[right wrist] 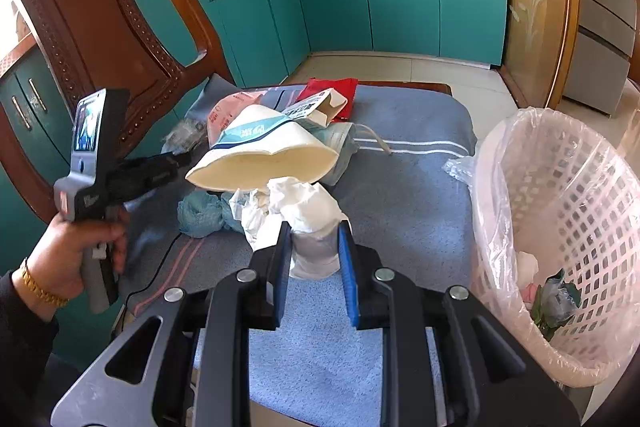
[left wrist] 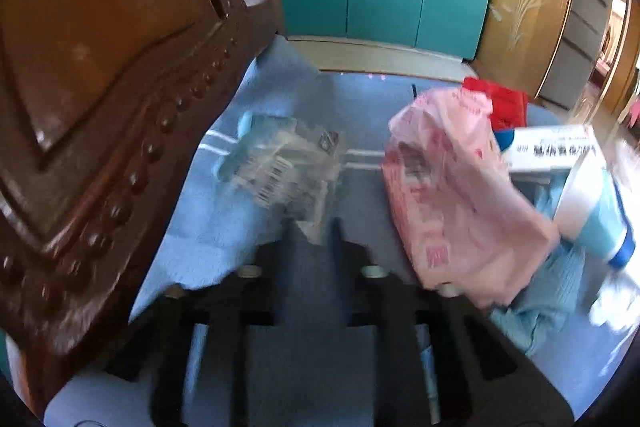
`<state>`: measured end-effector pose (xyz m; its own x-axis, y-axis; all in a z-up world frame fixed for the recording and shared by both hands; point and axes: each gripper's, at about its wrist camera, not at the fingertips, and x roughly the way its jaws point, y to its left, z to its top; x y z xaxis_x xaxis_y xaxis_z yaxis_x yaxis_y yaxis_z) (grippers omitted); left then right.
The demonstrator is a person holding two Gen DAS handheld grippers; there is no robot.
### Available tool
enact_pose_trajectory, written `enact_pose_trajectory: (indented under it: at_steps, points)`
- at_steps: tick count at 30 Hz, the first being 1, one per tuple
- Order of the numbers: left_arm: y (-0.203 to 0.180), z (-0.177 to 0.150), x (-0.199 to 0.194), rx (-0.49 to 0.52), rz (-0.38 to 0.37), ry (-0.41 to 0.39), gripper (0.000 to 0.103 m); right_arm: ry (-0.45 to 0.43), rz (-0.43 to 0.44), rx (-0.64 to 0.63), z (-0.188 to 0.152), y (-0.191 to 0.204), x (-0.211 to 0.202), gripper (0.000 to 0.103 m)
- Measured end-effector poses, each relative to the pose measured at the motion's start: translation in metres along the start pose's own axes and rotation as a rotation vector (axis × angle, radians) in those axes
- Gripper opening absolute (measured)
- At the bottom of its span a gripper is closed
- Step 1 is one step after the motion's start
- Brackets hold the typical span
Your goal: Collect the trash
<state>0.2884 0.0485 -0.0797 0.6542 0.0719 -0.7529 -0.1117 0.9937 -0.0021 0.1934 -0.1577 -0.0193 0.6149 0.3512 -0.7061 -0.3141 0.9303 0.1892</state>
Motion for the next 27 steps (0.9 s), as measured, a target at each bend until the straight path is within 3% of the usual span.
enact_pose_trajectory:
  at_steps: [1, 7, 15, 20, 27]
  points:
    - [0.000, 0.001, -0.001, 0.005, -0.015, -0.005, 0.001, 0.002, -0.001, -0.003, 0.000, 0.001, 0.001, 0.023]
    - [-0.005, 0.001, -0.018, 0.039, -0.081, -0.052, 0.001, -0.005, 0.000, -0.005, 0.002, 0.001, 0.000, 0.023]
    - [-0.006, 0.002, -0.083, 0.061, -0.163, -0.144, 0.001, -0.014, 0.002, 0.001, 0.002, -0.002, -0.006, 0.023]
    - [-0.010, -0.006, -0.093, 0.154, -0.124, -0.107, 0.001, -0.032, 0.012, -0.002, 0.002, -0.002, -0.015, 0.023]
    - [-0.005, -0.002, -0.125, 0.113, -0.174, -0.168, 0.001, -0.035, 0.019, 0.008, 0.003, -0.006, -0.016, 0.023]
